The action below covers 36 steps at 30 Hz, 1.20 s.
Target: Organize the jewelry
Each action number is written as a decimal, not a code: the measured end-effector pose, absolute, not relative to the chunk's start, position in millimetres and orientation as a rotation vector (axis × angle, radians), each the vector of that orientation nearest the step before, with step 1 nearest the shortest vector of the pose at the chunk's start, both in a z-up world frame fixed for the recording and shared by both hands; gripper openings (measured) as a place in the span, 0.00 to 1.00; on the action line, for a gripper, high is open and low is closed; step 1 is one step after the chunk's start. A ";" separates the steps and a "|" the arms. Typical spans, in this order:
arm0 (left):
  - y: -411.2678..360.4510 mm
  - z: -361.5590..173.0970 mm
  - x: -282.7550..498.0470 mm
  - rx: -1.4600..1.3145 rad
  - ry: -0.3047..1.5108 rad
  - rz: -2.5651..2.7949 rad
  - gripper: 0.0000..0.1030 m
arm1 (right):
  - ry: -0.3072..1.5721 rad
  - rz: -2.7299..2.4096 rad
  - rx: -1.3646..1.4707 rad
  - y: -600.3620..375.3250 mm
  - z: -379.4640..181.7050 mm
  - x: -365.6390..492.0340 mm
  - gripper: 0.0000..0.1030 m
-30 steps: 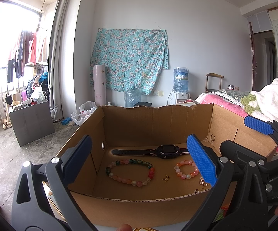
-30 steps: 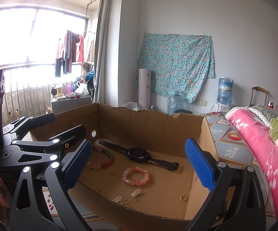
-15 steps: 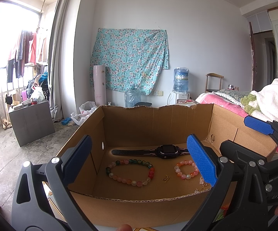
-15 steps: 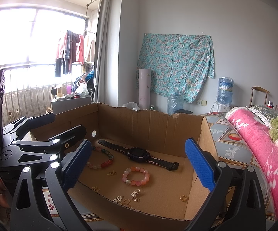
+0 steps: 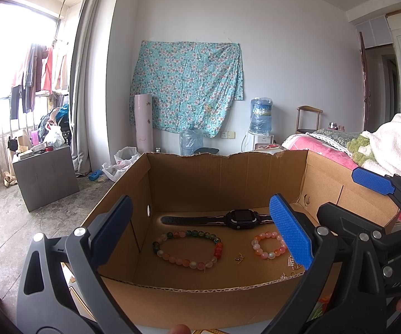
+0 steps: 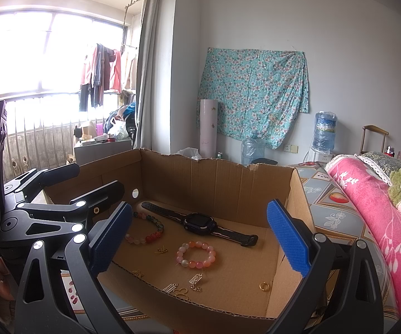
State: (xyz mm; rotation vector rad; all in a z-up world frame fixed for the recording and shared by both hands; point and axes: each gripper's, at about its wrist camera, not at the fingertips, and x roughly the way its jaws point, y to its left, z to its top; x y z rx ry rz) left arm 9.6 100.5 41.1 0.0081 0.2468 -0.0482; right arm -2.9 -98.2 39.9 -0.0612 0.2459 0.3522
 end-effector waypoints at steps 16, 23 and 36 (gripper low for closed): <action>100.1 40.7 8.9 0.008 0.247 -0.048 0.92 | 0.246 0.352 -0.061 -97.4 39.7 -3.3 0.92; 100.4 41.1 9.7 0.008 0.247 -0.048 0.92 | 0.246 0.352 -0.061 -98.0 39.6 -2.8 0.92; 100.0 40.5 8.6 0.008 0.247 -0.048 0.92 | 0.246 0.352 -0.061 -99.5 39.1 -1.2 0.92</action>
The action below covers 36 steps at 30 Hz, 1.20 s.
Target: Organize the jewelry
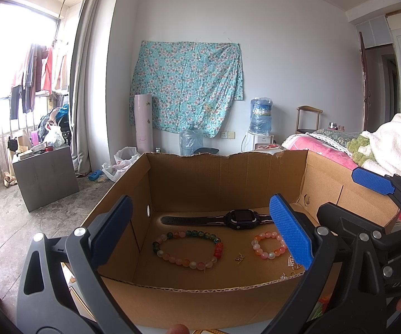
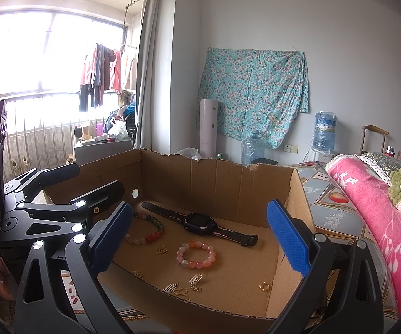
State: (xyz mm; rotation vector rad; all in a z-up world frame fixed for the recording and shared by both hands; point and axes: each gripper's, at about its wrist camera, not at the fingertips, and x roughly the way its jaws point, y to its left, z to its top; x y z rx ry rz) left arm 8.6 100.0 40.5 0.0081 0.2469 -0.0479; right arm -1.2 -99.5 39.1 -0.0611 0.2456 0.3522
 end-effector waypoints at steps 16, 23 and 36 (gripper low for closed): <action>100.3 41.1 9.7 0.008 0.247 -0.048 0.92 | 0.246 0.352 -0.061 -99.5 39.3 -1.5 0.92; 100.3 41.1 9.7 0.008 0.247 -0.048 0.92 | 0.246 0.352 -0.061 -99.0 39.5 -2.0 0.92; 100.2 41.0 9.5 0.008 0.247 -0.048 0.92 | 0.246 0.352 -0.061 -100.5 39.1 -0.5 0.92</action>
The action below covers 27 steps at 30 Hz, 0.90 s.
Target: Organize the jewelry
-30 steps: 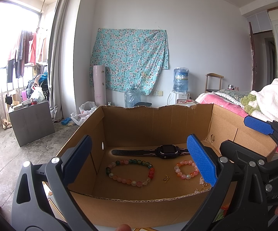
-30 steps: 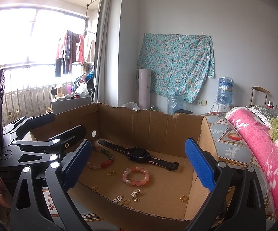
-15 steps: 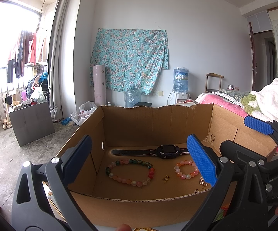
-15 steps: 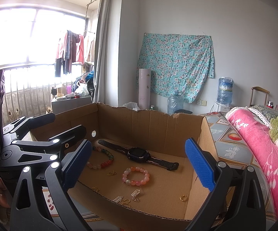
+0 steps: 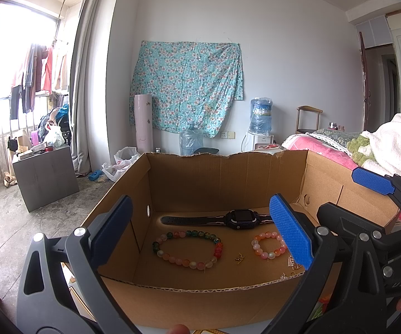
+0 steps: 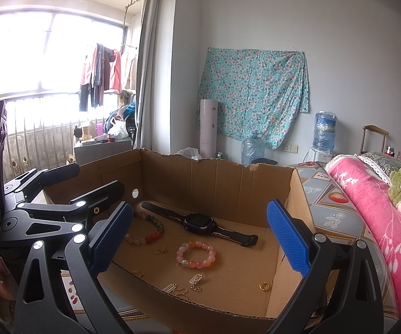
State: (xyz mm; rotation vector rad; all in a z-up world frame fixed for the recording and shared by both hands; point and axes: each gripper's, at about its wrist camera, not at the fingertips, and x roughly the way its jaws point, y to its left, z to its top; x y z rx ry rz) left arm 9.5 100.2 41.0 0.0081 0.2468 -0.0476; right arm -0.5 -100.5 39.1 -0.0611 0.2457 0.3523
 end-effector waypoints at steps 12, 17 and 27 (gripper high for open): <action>100.2 41.0 9.5 0.008 0.247 -0.048 0.92 | 0.246 0.352 -0.061 -99.2 39.4 -1.8 0.92; 100.2 40.9 9.4 0.008 0.247 -0.048 0.92 | 0.245 0.352 -0.061 -101.2 38.9 0.1 0.92; 100.2 41.0 9.6 0.008 0.247 -0.048 0.92 | 0.246 0.352 -0.061 -100.5 39.1 -0.6 0.92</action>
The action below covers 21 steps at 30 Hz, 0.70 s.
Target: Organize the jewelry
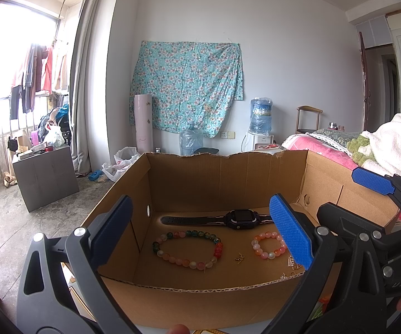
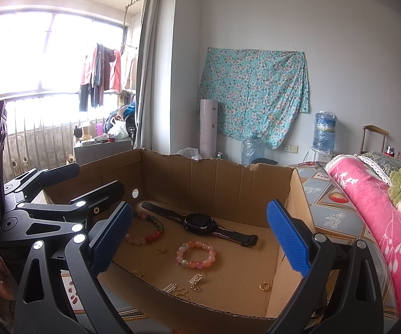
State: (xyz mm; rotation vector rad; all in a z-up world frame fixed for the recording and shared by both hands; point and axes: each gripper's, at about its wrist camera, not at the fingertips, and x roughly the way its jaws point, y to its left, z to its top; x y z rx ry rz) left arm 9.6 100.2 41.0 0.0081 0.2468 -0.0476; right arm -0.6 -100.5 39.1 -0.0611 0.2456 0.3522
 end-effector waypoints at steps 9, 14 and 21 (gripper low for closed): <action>100.2 41.0 9.5 0.008 0.247 -0.048 0.92 | 0.246 0.352 -0.061 -100.8 39.1 -0.5 0.92; 99.8 40.4 8.5 0.008 0.247 -0.048 0.92 | 0.246 0.352 -0.061 -102.3 38.8 0.9 0.92; 100.0 40.8 9.2 0.008 0.247 -0.048 0.92 | 0.246 0.352 -0.061 -101.2 39.1 -0.2 0.92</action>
